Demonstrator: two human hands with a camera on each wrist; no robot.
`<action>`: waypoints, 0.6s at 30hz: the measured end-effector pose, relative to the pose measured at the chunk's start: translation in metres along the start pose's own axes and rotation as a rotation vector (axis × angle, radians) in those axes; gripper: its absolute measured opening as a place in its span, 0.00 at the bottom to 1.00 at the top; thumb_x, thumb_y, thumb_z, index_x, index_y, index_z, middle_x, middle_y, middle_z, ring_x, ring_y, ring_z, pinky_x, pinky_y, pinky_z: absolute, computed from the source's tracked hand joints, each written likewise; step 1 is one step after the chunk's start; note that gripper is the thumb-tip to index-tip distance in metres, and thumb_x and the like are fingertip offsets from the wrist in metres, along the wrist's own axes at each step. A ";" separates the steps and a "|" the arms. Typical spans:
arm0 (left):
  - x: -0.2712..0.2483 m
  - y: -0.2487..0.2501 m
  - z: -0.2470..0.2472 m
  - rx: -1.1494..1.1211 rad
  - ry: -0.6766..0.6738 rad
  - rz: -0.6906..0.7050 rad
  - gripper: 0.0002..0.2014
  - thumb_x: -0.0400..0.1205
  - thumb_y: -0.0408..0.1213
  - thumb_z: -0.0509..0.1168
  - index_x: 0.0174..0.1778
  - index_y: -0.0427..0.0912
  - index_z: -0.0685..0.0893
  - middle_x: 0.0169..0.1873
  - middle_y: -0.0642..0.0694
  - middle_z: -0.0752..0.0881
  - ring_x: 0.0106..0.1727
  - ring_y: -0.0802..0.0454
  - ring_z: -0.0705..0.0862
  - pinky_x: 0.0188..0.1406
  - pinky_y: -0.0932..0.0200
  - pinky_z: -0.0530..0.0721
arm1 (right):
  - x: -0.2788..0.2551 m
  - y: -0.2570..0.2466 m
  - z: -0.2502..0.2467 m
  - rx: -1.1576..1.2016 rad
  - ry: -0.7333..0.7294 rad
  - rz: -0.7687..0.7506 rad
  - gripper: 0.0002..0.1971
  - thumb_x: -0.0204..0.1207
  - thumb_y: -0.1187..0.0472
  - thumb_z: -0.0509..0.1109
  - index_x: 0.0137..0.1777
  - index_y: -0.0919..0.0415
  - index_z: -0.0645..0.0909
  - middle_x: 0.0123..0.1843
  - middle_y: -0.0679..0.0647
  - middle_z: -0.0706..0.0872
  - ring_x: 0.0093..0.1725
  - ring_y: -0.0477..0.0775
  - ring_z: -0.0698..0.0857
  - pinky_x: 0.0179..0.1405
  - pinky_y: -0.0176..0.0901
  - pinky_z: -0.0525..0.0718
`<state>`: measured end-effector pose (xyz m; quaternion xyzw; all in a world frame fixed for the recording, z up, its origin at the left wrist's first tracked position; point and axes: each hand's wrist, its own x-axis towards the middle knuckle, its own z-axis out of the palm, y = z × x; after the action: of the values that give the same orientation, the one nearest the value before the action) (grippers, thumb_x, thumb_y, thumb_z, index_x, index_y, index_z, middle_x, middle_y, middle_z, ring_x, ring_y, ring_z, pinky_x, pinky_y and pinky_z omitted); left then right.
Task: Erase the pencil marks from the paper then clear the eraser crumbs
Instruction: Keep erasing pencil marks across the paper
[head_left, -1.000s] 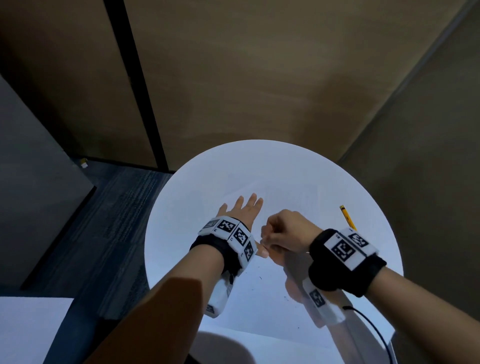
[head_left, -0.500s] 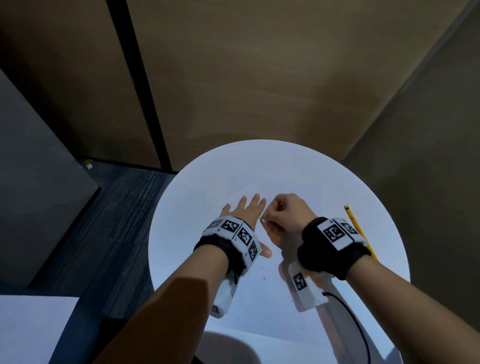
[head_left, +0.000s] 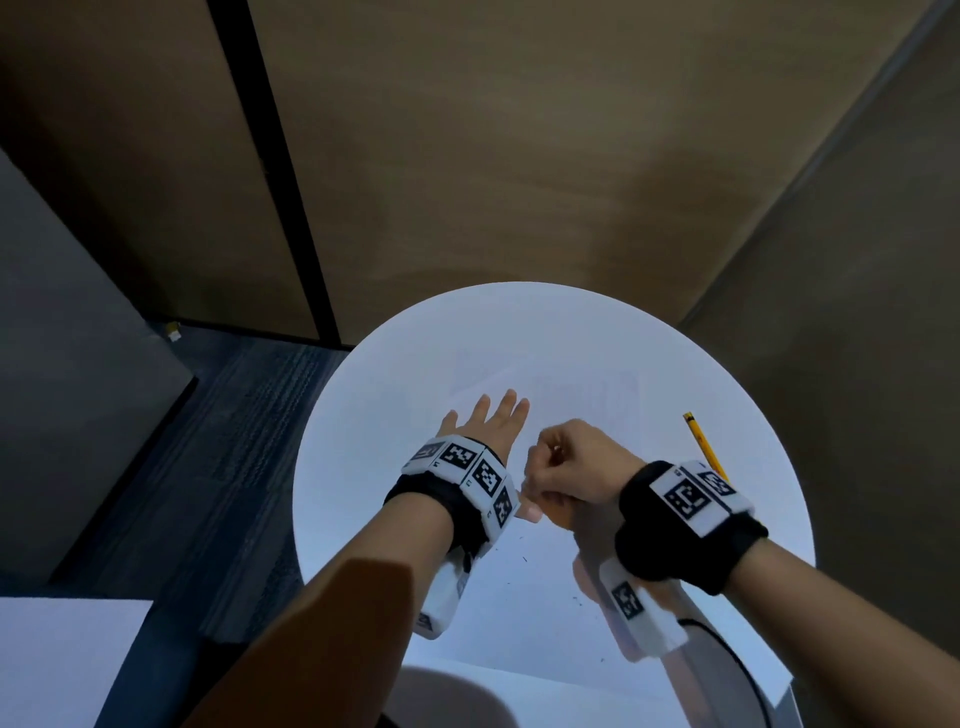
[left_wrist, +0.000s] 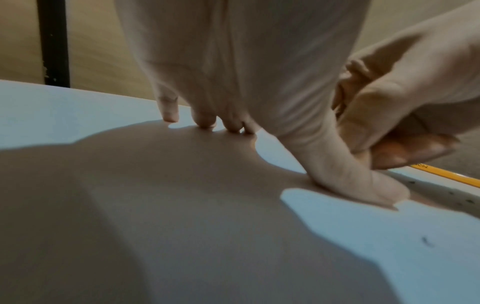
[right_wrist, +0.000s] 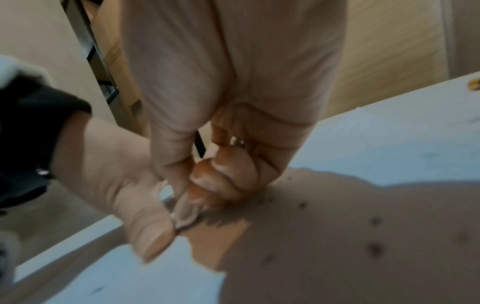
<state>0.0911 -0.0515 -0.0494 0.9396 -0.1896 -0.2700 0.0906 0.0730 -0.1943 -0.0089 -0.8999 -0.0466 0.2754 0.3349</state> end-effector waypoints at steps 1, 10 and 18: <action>-0.001 0.000 0.000 0.003 -0.006 0.001 0.63 0.67 0.64 0.73 0.82 0.51 0.31 0.82 0.52 0.33 0.83 0.46 0.36 0.79 0.40 0.40 | -0.003 0.002 -0.003 0.005 -0.081 0.009 0.07 0.66 0.67 0.75 0.32 0.60 0.80 0.26 0.45 0.85 0.27 0.40 0.82 0.32 0.35 0.79; -0.001 0.001 -0.001 0.019 -0.010 -0.004 0.64 0.66 0.64 0.74 0.81 0.51 0.31 0.82 0.52 0.32 0.83 0.46 0.36 0.79 0.40 0.39 | -0.001 0.009 -0.004 0.010 0.084 -0.046 0.05 0.71 0.65 0.72 0.36 0.62 0.80 0.25 0.44 0.83 0.25 0.37 0.81 0.33 0.35 0.78; -0.002 0.003 -0.004 0.019 -0.035 -0.014 0.65 0.66 0.64 0.74 0.81 0.51 0.30 0.82 0.53 0.32 0.83 0.46 0.36 0.79 0.40 0.40 | 0.008 -0.001 -0.006 -0.089 0.203 -0.063 0.06 0.73 0.64 0.70 0.36 0.59 0.78 0.40 0.54 0.87 0.39 0.48 0.82 0.34 0.32 0.77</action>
<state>0.0908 -0.0529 -0.0442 0.9370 -0.1871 -0.2851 0.0764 0.0826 -0.1949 -0.0087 -0.9352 -0.0530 0.1699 0.3061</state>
